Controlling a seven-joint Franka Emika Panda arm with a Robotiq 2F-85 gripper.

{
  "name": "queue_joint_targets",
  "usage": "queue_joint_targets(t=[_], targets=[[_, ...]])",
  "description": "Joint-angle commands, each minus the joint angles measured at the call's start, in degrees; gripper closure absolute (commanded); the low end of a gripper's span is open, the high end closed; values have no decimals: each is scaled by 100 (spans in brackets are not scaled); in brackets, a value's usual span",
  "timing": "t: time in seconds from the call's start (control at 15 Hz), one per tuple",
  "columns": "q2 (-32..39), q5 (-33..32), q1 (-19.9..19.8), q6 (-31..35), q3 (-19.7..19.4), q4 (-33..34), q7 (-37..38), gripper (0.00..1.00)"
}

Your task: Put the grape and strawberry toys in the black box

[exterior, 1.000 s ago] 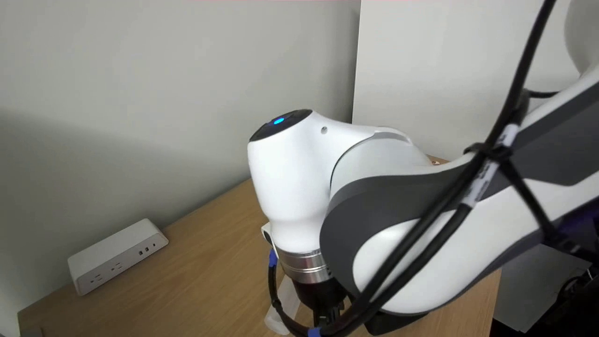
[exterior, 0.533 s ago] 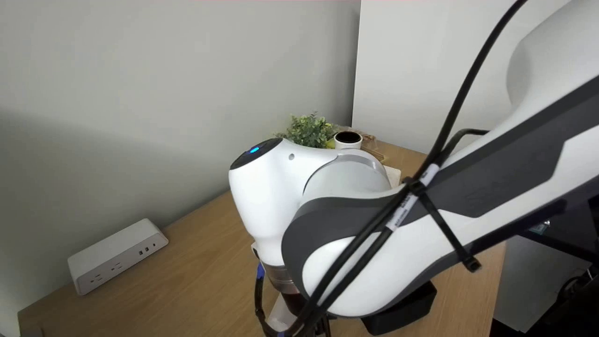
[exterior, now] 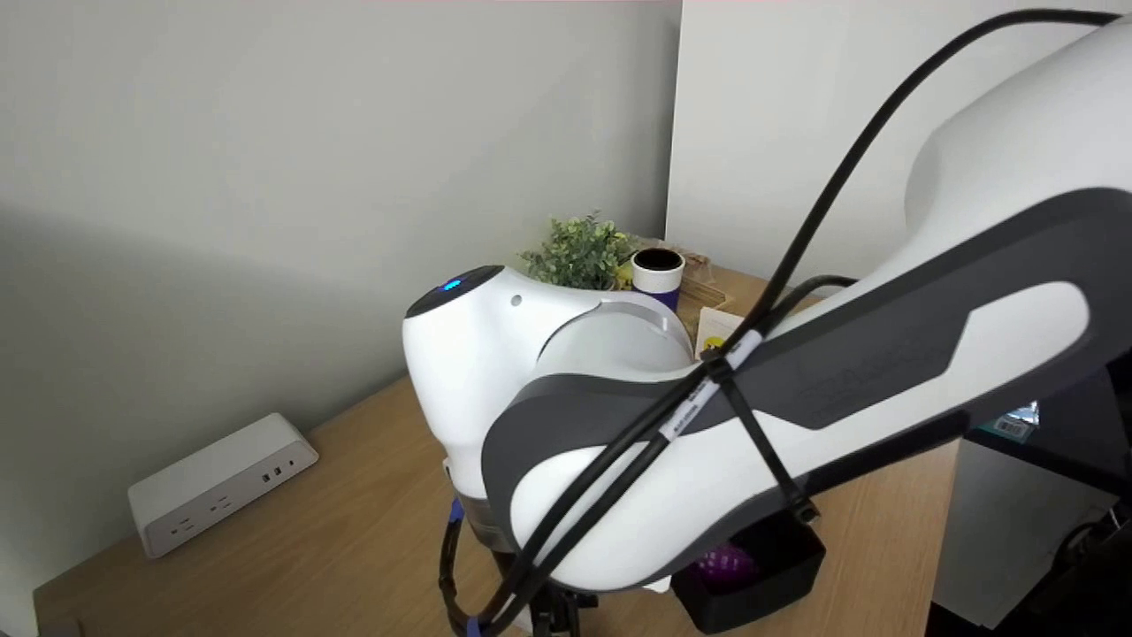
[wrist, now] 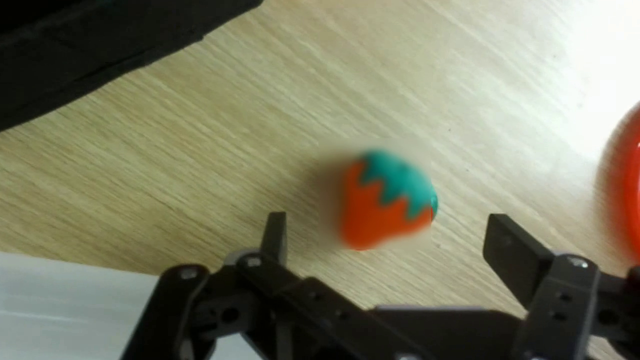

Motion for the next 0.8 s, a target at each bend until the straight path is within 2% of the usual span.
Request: queue_joint_targets(t=[0.0,0.4,0.53,0.73], targets=[[422,160,50,-377,17,671,-126,0],[793,256,115,-747,0,1255,-115,0],[889,271,135,-846,-9,1428,-114,28],[945,206,104,-919,50,1514,-96,48]])
